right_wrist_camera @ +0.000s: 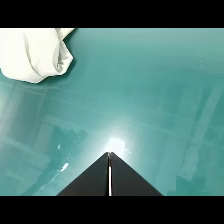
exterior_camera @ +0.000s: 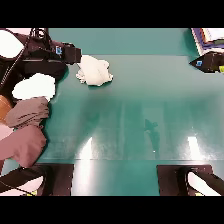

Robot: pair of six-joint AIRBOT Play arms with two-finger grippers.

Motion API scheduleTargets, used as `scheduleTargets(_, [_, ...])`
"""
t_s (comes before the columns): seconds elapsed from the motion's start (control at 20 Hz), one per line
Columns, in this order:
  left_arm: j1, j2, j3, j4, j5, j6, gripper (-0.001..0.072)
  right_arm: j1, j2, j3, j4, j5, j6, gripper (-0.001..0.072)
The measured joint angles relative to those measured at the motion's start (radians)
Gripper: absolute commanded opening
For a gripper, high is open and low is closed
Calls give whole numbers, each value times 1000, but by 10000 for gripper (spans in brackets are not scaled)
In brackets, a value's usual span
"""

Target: Fold the shirts.

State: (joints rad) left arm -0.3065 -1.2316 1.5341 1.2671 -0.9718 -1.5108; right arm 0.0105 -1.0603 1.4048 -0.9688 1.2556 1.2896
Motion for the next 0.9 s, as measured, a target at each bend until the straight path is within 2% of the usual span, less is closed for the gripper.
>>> scheduleTargets(0.8, [0,0,0,-11,3,-2,32,0,0,0,0,0,0,18])
scheduleTargets(0.85, [0,-1,0,-9,17,-1,272,0,0,0,0,0,0,18])
scheduleTargets(0.9, [0,-5,0,5,34,-1,463,0,0,0,1,0,0,18])
